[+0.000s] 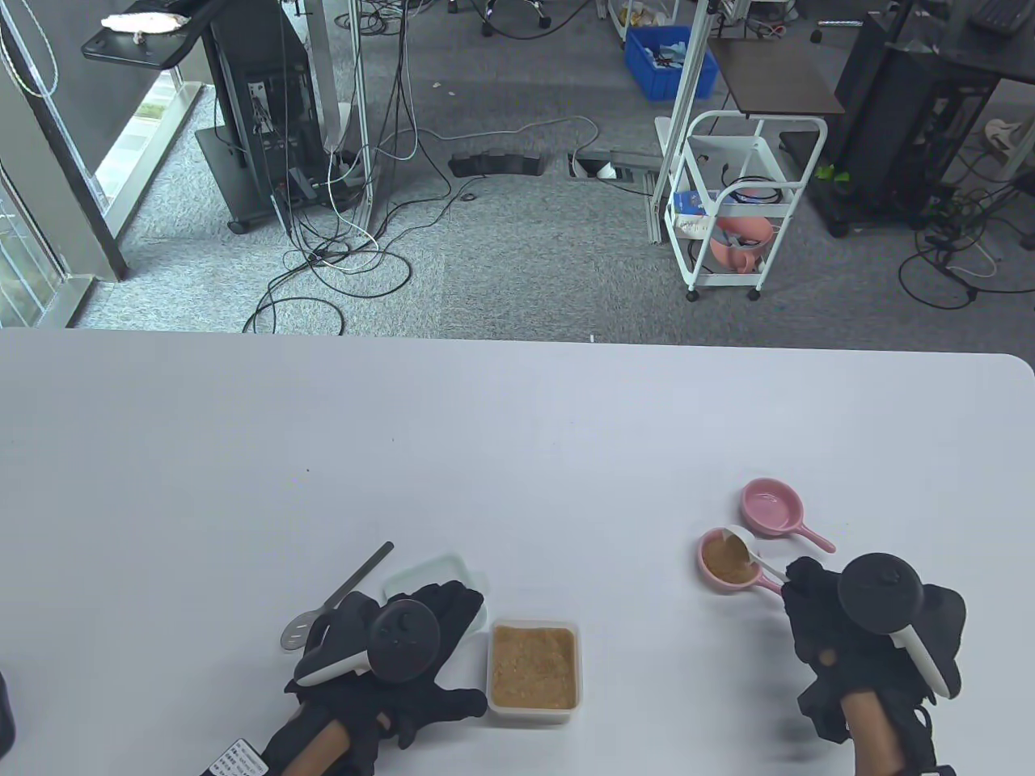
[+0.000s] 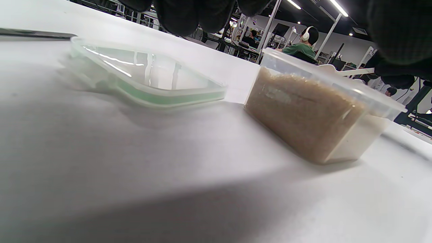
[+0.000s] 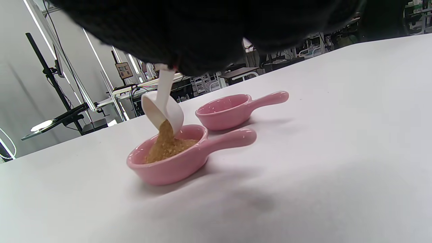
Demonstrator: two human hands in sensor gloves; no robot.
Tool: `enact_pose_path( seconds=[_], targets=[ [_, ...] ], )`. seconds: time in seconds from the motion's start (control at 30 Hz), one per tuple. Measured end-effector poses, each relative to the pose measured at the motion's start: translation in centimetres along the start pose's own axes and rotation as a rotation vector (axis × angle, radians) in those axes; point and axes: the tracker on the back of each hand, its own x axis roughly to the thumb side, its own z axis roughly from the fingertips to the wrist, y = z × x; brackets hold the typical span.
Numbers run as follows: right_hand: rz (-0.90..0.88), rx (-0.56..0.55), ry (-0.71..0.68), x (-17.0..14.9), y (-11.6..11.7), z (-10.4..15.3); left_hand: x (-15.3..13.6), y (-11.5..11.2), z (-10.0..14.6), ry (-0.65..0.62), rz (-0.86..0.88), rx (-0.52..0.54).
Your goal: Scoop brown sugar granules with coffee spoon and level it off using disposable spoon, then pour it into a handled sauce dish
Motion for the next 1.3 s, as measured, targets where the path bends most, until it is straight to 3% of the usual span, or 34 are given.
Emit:
enact_pose_path(
  seconds=[0.77,1.07,1.3],
  targets=[
    [0.255,-0.111,-0.073,3.2,-0.3,1.2,0.0,-0.1,-0.1,-0.002,-0.010,0.002],
    [0.005,-0.196,-0.009,1.7,-1.8,2.0,0.5,-0.4,-0.4,-0.045,0.044,-0.013],
    [-0.287,-0.144,-0.168,3.1,-2.2,2.9,1.4,-1.1,-1.1,-0.057,0.042,-0.007]
  ],
)
